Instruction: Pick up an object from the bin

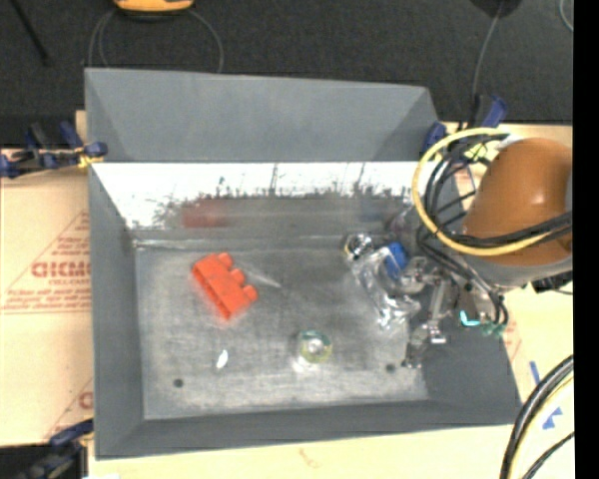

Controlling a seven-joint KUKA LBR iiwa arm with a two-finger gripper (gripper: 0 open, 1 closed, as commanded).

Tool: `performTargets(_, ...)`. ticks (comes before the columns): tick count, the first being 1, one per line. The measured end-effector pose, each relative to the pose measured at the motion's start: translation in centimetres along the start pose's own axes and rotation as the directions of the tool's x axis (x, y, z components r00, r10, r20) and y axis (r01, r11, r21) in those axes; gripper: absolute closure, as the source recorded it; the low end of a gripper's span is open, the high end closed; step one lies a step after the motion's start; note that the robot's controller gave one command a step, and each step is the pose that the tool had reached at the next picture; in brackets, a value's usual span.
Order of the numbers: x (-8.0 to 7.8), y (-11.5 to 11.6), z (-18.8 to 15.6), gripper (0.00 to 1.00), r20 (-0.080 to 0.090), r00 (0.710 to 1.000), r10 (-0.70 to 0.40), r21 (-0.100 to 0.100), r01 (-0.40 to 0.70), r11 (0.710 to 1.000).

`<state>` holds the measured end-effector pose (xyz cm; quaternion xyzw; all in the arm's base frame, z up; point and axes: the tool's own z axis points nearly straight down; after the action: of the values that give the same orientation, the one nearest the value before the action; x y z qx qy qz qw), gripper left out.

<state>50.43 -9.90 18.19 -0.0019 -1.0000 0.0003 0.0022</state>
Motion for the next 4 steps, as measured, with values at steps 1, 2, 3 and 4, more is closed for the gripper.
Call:
performTargets(1, -1.1, 7.3, 10.9, 0.0, 0.011, 0.97, -0.242, 0.005, 0.241, 0.97)
performTargets(2, 0.0, 13.1, 8.0, 0.0, 0.011, 0.984, -0.176, -0.002, 0.176, 0.984)
performTargets(3, -0.9, 9.1, 7.3, 0.0, 0.011, 0.975, -0.222, 0.004, 0.222, 0.975)
performTargets(4, -0.8, 11.4, 10.9, 0.0, 0.013, 0.969, -0.245, 0.003, 0.245, 0.97)
